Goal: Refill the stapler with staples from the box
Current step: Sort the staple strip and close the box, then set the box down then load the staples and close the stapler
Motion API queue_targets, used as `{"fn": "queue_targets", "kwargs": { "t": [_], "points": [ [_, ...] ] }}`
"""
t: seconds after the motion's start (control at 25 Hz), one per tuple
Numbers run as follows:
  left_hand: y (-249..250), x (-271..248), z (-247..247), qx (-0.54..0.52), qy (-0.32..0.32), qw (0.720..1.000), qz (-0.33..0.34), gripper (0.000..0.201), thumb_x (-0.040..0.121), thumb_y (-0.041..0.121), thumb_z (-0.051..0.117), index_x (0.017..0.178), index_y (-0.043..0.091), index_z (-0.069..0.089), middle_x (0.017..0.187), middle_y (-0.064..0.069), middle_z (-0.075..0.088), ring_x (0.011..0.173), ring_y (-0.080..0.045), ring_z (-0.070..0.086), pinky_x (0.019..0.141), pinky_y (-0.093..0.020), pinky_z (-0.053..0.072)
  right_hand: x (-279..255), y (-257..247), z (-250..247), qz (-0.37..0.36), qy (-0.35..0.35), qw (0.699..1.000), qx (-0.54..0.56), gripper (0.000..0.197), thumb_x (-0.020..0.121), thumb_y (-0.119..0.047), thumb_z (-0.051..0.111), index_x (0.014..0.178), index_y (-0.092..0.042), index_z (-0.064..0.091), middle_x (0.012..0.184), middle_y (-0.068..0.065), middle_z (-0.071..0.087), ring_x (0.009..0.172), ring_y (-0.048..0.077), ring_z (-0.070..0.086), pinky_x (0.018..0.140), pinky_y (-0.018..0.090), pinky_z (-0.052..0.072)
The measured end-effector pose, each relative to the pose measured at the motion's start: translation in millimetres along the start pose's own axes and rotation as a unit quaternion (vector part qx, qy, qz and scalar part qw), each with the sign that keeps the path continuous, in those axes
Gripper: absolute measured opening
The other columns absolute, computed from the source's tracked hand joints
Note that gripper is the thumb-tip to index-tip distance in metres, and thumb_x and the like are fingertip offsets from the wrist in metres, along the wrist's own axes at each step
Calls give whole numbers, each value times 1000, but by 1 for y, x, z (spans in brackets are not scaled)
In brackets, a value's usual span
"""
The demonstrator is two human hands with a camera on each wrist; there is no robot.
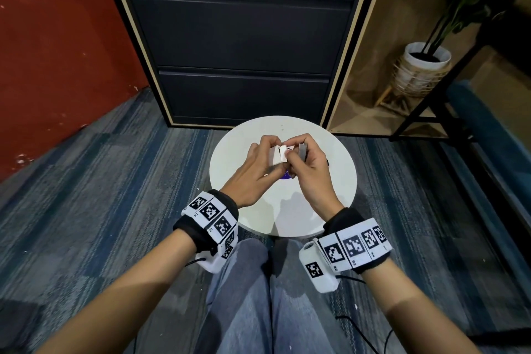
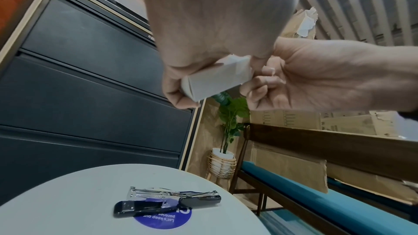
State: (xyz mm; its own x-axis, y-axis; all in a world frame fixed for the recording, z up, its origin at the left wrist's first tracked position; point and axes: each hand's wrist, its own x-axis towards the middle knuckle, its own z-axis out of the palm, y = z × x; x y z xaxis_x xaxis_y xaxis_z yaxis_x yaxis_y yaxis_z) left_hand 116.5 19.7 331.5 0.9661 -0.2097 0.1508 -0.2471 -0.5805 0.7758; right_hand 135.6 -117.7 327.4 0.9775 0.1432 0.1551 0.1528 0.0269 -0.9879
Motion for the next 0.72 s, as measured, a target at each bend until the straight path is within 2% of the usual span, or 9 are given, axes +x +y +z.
{"fn": "queue_targets", "kwargs": {
  "t": [0.4,0.6,0.72],
  "points": [
    [-2,-3,-3,69,0,998,-2,33,95,28,47,123,18,33,125,3,43,112,-15,41,86,-42,51,3,-1,2,11,-6,1000,-12,12,93,-6,50,87,-17,49,71,4,50,65,23,50,61,34,46],
    [-4,-4,-5,98,-16,995,6,38,94,39,44,124,20,32,123,3,43,109,-17,43,82,-43,52,5,-1,0,29,-20,999,-4,13,94,-5,50,85,-12,45,73,3,46,69,25,46,58,31,43],
    [-3,-3,-7,115,-18,993,4,34,95,38,44,123,21,33,119,6,43,107,-15,43,81,-43,52,6,3,-3,19,-46,998,-27,10,95,-5,48,86,-7,43,76,4,46,69,24,46,60,33,42]
  ]
}}
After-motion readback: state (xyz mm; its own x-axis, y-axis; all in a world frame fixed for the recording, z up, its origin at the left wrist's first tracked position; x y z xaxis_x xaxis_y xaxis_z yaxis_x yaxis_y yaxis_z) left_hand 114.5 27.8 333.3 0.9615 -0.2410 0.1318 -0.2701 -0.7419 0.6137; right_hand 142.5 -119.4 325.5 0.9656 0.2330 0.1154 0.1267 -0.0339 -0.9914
